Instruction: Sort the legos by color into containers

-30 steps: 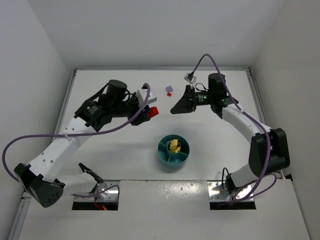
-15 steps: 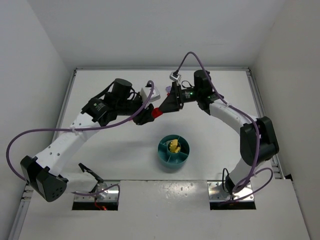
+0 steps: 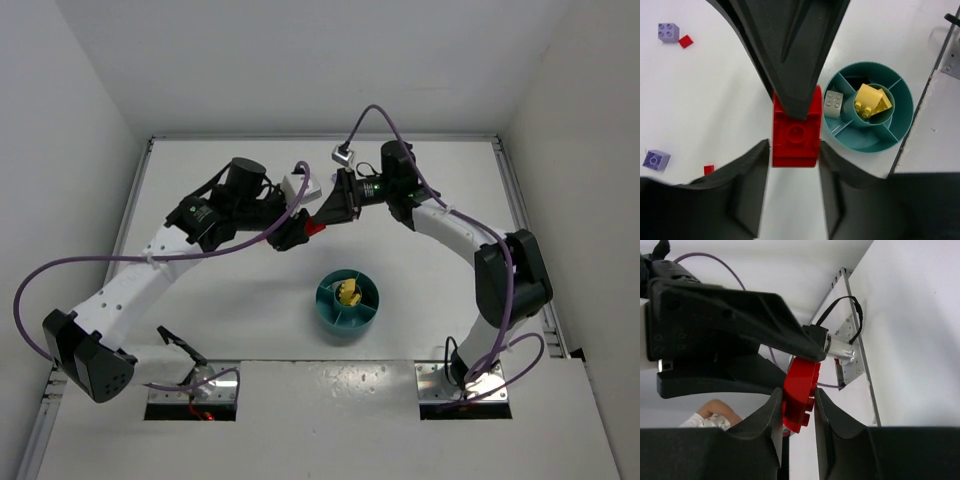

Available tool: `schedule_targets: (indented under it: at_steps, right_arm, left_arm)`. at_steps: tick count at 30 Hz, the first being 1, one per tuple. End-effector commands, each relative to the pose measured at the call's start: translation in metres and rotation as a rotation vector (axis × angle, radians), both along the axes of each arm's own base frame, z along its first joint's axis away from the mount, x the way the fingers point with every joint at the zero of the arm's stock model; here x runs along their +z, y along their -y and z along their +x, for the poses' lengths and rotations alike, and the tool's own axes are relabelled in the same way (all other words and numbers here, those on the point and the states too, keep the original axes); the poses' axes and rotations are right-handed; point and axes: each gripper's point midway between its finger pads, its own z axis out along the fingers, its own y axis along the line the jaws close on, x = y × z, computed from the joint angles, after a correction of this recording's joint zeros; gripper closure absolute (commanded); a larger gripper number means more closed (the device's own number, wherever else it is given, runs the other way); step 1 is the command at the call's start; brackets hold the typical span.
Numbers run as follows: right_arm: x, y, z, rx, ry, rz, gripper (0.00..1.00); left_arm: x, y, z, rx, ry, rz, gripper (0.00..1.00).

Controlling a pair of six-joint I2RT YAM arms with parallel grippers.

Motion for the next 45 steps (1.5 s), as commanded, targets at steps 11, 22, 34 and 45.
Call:
schedule_targets:
  at_steps: [11,22,34,45]
  right_arm:
    - [-0.023,0.07,-0.046,0.153,0.407,-0.288,1.0]
    - [-0.084,0.079,-0.123,0.405,0.512,-0.489,1.0]
    - [-0.084,0.039,-0.103,0.356,0.72,-0.682,1.0]
    - [-0.095,0.013,-0.106,0.388,0.823,-0.774,1.0]
  left_arm:
    - [0.08,-0.086,0.027,0.459,0.152,-0.189,0.0]
    - [0.015,-0.124,0.06,0.693,-0.032,-0.102,0.0]
    - [-0.012,-0.129,0.055,0.716,-0.071,-0.101,0.0]
    - [-0.014,-0.148,0.062,0.791,-0.044,-0.09,0.0]
